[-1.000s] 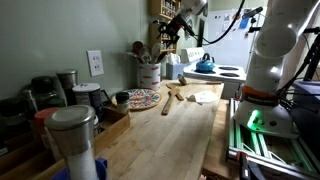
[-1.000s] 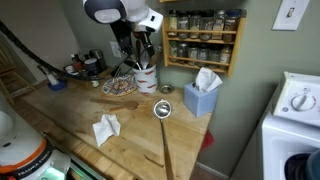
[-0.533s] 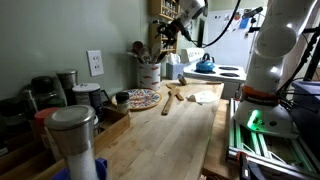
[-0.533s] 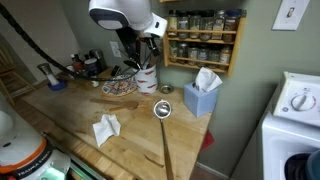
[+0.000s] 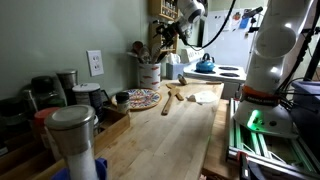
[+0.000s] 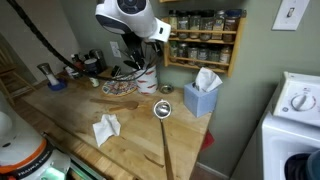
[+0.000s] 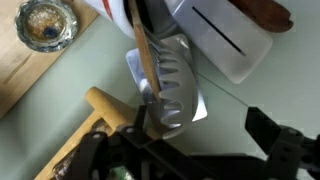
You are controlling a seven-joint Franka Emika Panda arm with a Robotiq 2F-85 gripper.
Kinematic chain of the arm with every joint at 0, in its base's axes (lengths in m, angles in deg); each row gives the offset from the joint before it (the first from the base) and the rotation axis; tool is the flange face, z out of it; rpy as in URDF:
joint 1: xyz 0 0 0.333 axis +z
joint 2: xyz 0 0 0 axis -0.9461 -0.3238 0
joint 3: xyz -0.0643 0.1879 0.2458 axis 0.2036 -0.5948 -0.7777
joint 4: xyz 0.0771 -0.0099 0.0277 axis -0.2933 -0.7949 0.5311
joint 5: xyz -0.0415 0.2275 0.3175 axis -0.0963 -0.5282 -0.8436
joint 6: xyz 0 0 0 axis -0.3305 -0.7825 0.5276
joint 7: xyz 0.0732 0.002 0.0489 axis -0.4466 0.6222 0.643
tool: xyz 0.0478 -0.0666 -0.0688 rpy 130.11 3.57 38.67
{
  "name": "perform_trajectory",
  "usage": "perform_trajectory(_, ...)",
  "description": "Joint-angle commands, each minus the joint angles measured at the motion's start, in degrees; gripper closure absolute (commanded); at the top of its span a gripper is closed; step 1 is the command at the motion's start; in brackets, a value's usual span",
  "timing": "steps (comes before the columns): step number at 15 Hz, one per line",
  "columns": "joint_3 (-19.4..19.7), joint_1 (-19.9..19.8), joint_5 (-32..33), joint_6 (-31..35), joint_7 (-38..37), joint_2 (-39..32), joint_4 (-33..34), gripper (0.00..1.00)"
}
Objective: Pick up the white serving spoon from the utensil holder and put it on the table to the right of the silver serving spoon
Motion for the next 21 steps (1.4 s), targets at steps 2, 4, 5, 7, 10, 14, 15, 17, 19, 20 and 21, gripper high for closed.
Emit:
perform_trajectory(2,-0.79,-1.89,-6.61,-1.71,6.02,-1.30,0.77,0.00)
perform_trajectory(4,-0.70,-2.51,-7.96,-3.00,7.64,-0.88,0.46,0.00)
perform_trajectory(5,-0.56,-2.89,-8.38,-4.07,8.16,-0.67,0.30,0.00)
perform_trajectory(7,-0.21,-3.74,-7.94,-7.62,8.53,-0.57,0.11,0.00)
perform_trajectory(10,-0.02,-4.95,-6.87,-13.37,7.90,-1.33,0.39,0.00)
perform_trajectory(14,-0.15,-5.84,-8.77,-15.01,8.94,-1.41,0.49,0.00)
perform_trajectory(15,-0.06,-5.98,-9.34,-15.33,9.29,-1.21,0.43,0.00)
perform_trajectory(17,0.15,-6.34,-10.84,-16.50,10.18,-0.98,0.36,0.00)
perform_trajectory(19,0.48,-6.87,-12.57,-18.86,11.33,-0.93,0.31,0.00)
perform_trajectory(20,0.59,-7.13,-13.20,-19.84,11.73,-0.95,0.29,0.00)
perform_trajectory(21,0.75,-7.42,-13.86,-21.08,12.18,-0.99,0.28,0.00)
